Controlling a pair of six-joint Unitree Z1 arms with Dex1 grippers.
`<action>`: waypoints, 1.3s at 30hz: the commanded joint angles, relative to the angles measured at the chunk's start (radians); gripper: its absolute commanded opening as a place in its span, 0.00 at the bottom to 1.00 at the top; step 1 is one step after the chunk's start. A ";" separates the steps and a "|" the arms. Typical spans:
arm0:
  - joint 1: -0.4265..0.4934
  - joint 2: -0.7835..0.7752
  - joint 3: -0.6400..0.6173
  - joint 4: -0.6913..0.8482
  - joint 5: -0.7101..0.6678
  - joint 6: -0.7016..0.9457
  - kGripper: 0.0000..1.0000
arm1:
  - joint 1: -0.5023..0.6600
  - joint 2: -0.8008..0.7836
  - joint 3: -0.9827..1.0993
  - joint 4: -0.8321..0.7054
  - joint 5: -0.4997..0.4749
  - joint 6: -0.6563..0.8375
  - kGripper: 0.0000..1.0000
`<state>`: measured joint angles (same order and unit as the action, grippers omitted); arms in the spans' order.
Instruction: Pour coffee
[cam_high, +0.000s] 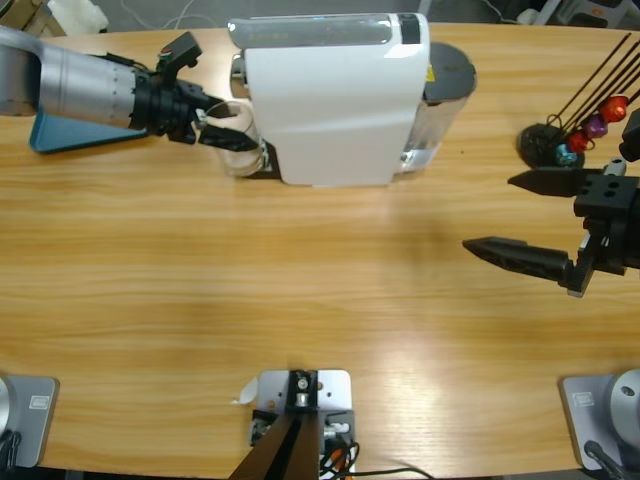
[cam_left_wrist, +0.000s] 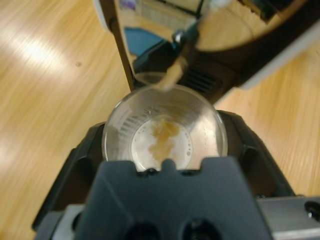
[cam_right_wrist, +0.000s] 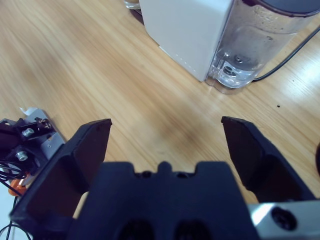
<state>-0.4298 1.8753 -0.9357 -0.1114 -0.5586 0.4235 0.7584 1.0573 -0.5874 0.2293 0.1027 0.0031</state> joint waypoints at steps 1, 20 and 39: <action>0.140 -0.113 0.127 -0.005 0.025 0.002 0.00 | 0.010 0.027 0.016 -0.005 0.007 0.002 1.00; 0.535 -0.027 0.123 -0.251 0.218 -0.216 0.00 | 0.010 0.058 0.009 -0.001 0.009 0.002 1.00; 0.537 0.056 0.138 -0.260 0.253 -0.239 0.99 | 0.010 0.056 -0.002 0.018 0.008 0.002 1.00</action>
<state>0.1023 1.9034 -0.8242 -0.3541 -0.3300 0.1926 0.7584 1.0967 -0.5910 0.2328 0.1027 0.0031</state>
